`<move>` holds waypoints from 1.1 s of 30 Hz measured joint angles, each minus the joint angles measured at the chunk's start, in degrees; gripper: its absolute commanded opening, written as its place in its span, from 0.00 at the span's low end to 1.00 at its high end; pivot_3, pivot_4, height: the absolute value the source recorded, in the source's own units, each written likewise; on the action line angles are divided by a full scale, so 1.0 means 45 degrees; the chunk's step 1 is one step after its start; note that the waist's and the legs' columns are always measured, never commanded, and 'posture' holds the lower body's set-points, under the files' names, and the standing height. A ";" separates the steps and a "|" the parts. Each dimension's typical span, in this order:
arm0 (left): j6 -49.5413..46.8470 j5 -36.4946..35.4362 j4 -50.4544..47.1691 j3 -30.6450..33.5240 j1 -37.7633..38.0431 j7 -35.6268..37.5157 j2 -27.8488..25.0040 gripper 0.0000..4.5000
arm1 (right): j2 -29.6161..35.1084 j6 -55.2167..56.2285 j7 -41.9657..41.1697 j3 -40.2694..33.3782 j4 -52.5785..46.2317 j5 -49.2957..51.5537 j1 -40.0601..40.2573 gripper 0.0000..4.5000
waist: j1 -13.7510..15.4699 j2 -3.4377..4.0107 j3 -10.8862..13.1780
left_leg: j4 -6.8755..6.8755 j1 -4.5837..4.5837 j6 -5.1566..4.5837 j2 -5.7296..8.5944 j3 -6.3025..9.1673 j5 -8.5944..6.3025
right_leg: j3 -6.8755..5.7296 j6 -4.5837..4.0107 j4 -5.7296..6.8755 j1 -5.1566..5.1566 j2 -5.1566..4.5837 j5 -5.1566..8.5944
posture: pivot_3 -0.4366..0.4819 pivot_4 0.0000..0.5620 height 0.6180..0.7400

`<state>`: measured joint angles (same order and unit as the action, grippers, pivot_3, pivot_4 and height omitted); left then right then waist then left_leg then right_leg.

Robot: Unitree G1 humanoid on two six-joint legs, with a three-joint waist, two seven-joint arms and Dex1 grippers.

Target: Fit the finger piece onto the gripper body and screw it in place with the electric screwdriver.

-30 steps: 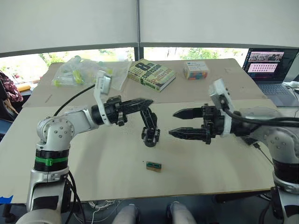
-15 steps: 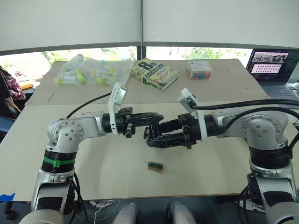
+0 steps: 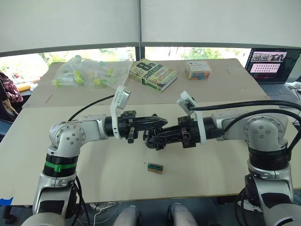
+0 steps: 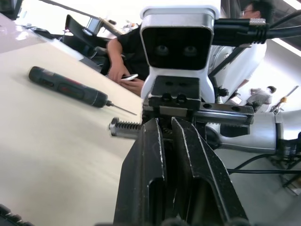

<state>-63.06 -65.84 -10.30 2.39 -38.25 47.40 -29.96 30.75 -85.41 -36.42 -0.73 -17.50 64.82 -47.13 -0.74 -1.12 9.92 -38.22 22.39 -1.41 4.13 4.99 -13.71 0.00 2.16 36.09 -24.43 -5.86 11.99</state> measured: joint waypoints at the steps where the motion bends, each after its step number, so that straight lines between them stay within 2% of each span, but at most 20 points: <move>1: -0.0010 0.0003 -0.0001 0.0006 0.0015 0.0027 -0.0014 0.00 | -0.0023 -0.0014 0.0027 0.0000 0.0000 0.0035 0.0000 0.10 | -0.0001 0.0000 0.0000 | 0.0000 0.0000 0.0000 0.0000 -0.0001 0.0000 | 0.0001 0.0000 0.0001 0.0000 0.0000 0.0000 | 0.48 0.27 1.00; 7: 0.0233 0.0265 -0.0168 0.0016 0.0129 0.0341 -0.0083 0.00 | -0.0053 0.0205 -0.0024 0.0038 -0.0076 0.0087 0.0155 0.10 | 0.0004 0.0000 0.0000 | 0.0000 0.0000 -0.0001 0.0000 -0.0005 0.0000 | 0.0003 0.0000 0.0000 0.0000 0.0000 0.0000 | 0.48 0.27 1.00; 9: 0.0416 0.0323 -0.0172 0.0132 0.0135 0.0372 -0.0034 0.20 | -0.0060 0.0736 -0.0250 0.0036 -0.0214 -0.0105 0.0341 0.10 | 0.0004 0.0000 0.0000 | 0.0000 0.0000 0.0000 0.0001 -0.0007 0.0000 | 0.0003 0.0001 -0.0001 0.0000 0.0000 0.0000 | 0.48 0.27 1.00; 11: 0.1355 0.1153 -0.0237 0.0073 0.0141 0.0760 -0.0328 0.35 | -0.0122 0.1377 -0.0349 0.0027 -0.0294 -0.0259 0.0549 0.10 | -0.0004 -0.0001 0.0000 | 0.0000 -0.0002 0.0000 0.0000 -0.0012 0.0000 | 0.0004 0.0001 -0.0001 0.0001 0.0003 -0.0001 | 0.48 0.27 1.00; 14: 0.3170 0.2898 -0.0005 0.0160 0.0468 0.2179 -0.2103 0.69 | 0.0117 0.2296 -0.0797 -0.0063 -0.0387 -0.0618 0.1195 0.10 | -0.0062 0.0001 0.0001 | 0.0034 -0.0025 0.0000 -0.0014 -0.0064 0.0000 | 0.0058 -0.0002 0.0002 -0.0018 0.0026 -0.0002 | 0.48 0.27 1.00; 17: 0.4553 0.4003 0.0300 0.0208 0.1183 0.3458 -0.2778 1.00 | 0.0220 0.3024 -0.1151 -0.0353 -0.0521 -0.0645 0.1397 0.10 | -0.0022 -0.0001 0.0003 | 0.0045 -0.0023 -0.0001 -0.0019 -0.0078 -0.0001 | 0.0067 -0.0002 -0.0006 -0.0024 0.0026 -0.0002 | 0.48 0.27 1.00; 20: 0.6544 0.5227 0.0882 0.0222 0.1974 0.4830 -0.3441 1.00 | 0.0617 0.4191 -0.2063 -0.0444 -0.0869 -0.0992 0.2173 0.10 | 0.0019 -0.0008 0.0003 | 0.0046 -0.0021 -0.0011 -0.0020 -0.0078 -0.0007 | 0.0064 0.0000 -0.0025 -0.0020 0.0022 -0.0002 | 0.48 0.27 1.00; 24: 1.0605 0.7944 0.3379 0.0100 0.3120 0.6221 -0.4093 1.00 | 0.1073 0.6300 -0.3508 -0.0521 -0.0735 -0.2152 0.3621 0.10 | 0.0030 -0.0008 0.0004 | 0.0047 -0.0021 -0.0019 -0.0015 -0.0098 -0.0011 | 0.0072 0.0003 -0.0029 -0.0022 0.0011 -0.0004 | 0.48 0.27 1.00; 28: 1.3528 0.9465 0.5254 -0.0134 0.3057 0.5990 -0.2829 1.00 | 0.1356 0.8898 -0.4893 -0.0034 -0.0618 -0.3988 0.4083 0.10 | 0.0138 -0.0020 0.0006 | 0.0043 -0.0018 -0.0020 -0.0016 -0.0098 -0.0010 | 0.0069 0.0021 -0.0040 -0.0019 0.0002 -0.0018 | 0.48 0.27 1.00; 30: 1.4253 1.0167 0.6193 -0.0624 0.3007 0.6187 -0.2587 1.00 | 0.1248 1.0643 -0.5673 0.0383 -0.0380 -0.5092 0.4445 0.10 | 0.0151 -0.0037 0.0000 | 0.0043 -0.0014 -0.0023 -0.0014 -0.0101 -0.0013 | 0.0072 0.0025 -0.0041 -0.0026 0.0006 -0.0019 | 0.48 0.27 1.00; 33: 1.4591 1.0614 0.6986 -0.1172 0.2905 0.6460 -0.1874 1.00 | 0.0787 1.1807 -0.6050 0.0560 -0.0050 -0.5660 0.4774 0.10 | 0.0140 -0.0037 0.0001 | 0.0043 -0.0010 -0.0026 -0.0011 -0.0102 -0.0015 | 0.0077 0.0027 -0.0030 -0.0035 0.0000 -0.0019 | 0.48 0.27 1.00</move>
<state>2.60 -18.08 21.14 -2.89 -25.18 76.47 -38.39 34.29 -32.28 -63.65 1.79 -17.73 39.35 -25.64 -0.11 -1.29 9.92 -38.02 22.35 -1.53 4.08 4.53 -13.77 0.35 2.29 35.95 -24.59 -5.86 11.91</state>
